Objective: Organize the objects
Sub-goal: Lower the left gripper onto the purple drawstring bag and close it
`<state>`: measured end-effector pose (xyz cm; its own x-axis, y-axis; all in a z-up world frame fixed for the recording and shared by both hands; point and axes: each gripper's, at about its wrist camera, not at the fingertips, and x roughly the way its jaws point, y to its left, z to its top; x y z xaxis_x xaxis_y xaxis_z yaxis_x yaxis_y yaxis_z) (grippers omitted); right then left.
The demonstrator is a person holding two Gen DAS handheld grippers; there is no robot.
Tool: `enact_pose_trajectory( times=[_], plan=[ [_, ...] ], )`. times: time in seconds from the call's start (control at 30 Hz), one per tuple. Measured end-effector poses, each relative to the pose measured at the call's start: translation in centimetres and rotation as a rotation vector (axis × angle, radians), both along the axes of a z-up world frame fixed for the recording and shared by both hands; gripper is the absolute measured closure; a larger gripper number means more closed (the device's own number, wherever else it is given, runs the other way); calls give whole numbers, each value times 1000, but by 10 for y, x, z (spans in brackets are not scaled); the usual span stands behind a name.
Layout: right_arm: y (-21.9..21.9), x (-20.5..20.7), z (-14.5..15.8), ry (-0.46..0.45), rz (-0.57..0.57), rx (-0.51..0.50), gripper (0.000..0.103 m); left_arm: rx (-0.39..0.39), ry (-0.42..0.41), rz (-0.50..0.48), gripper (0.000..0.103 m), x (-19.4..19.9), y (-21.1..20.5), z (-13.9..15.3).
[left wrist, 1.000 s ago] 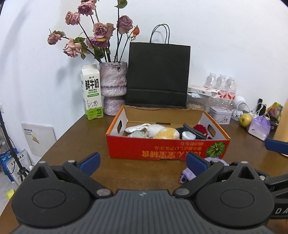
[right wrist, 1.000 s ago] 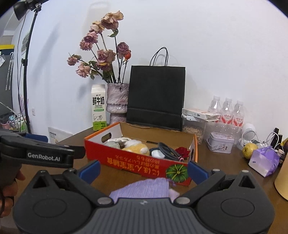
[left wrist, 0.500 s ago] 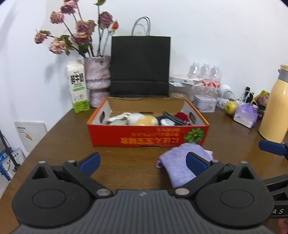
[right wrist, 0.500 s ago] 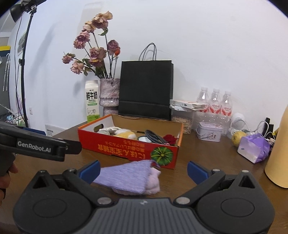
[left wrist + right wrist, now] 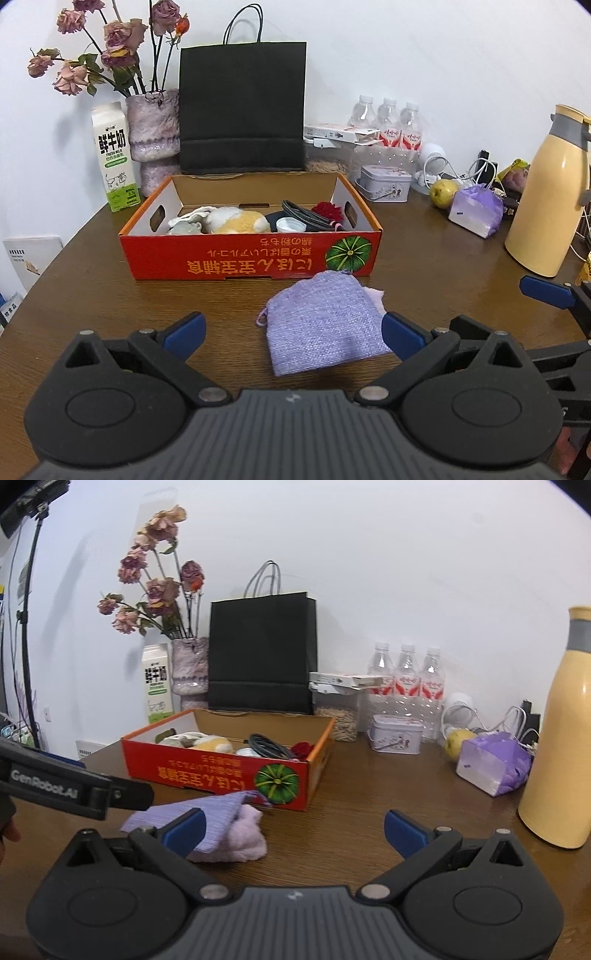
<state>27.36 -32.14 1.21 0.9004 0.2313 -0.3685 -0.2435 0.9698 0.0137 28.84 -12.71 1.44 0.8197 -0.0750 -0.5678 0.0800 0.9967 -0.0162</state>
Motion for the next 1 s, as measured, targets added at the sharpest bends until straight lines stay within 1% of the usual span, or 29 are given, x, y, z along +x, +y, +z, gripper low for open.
enact_pose_trajectory(
  times=[0.07,0.23,0.37,0.5,0.63,0.73,1.0],
  plan=[
    [-7,3,-4,7,-9,16,0,-3,11,-3,0,2,-1,0],
    [-19,9,-16,28,-34,51,0,-13,83,-30,0,11,-2,-4],
    [-23,11,-25,33,-75,56,0,-29,120,-25,0,25,-4,-8],
    [-23,9,-28,17,-95,55,0,-47,145,-17,0,41,-11,-11],
    [-24,9,-30,17,-106,54,0,-33,159,-4,0,59,-22,-16],
    [-25,8,-30,18,-111,62,0,-41,181,16,0,69,-25,-23],
    [-26,12,-34,40,-117,71,0,-97,202,43,0,76,-23,-38]
  ],
)
